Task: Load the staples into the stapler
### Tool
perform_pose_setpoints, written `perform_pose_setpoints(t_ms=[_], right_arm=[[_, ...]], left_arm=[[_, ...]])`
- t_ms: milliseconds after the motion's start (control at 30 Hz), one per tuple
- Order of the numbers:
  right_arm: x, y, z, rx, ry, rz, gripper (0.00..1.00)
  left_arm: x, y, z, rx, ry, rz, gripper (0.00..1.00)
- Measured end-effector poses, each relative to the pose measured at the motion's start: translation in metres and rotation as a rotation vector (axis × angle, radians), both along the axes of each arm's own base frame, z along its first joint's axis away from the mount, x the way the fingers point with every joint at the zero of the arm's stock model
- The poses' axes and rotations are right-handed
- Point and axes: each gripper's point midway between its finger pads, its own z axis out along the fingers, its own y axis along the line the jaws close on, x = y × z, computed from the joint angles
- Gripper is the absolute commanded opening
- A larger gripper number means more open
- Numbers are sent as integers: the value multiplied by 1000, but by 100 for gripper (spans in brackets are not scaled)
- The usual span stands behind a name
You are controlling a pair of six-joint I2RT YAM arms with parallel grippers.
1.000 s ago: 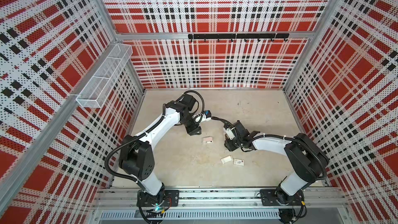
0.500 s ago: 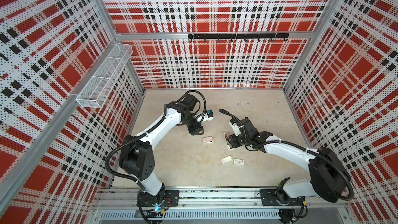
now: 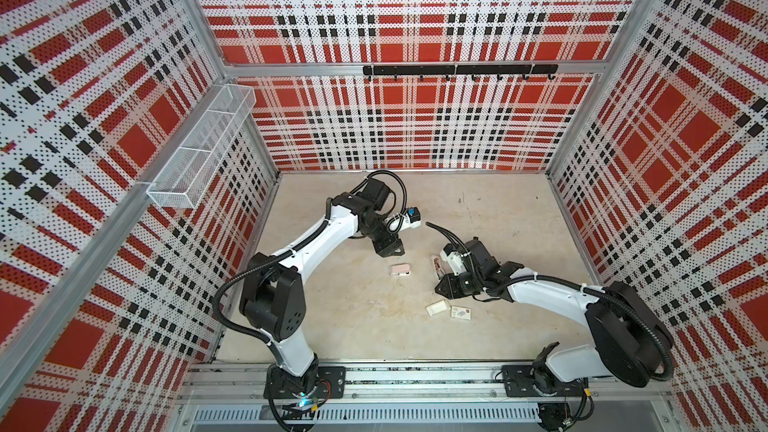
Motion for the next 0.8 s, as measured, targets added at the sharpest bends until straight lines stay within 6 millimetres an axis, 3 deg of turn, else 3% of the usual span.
perform_pose_setpoints(t_ms=[300,800], right_arm=[[4,-9,-28,-65,61,-30,23],[31,-32,-32,-95,47,-97,23]], left_arm=[[0,-1,0,-1,-1,-2,55],[-3,-4,2,-19,10,-8,55]])
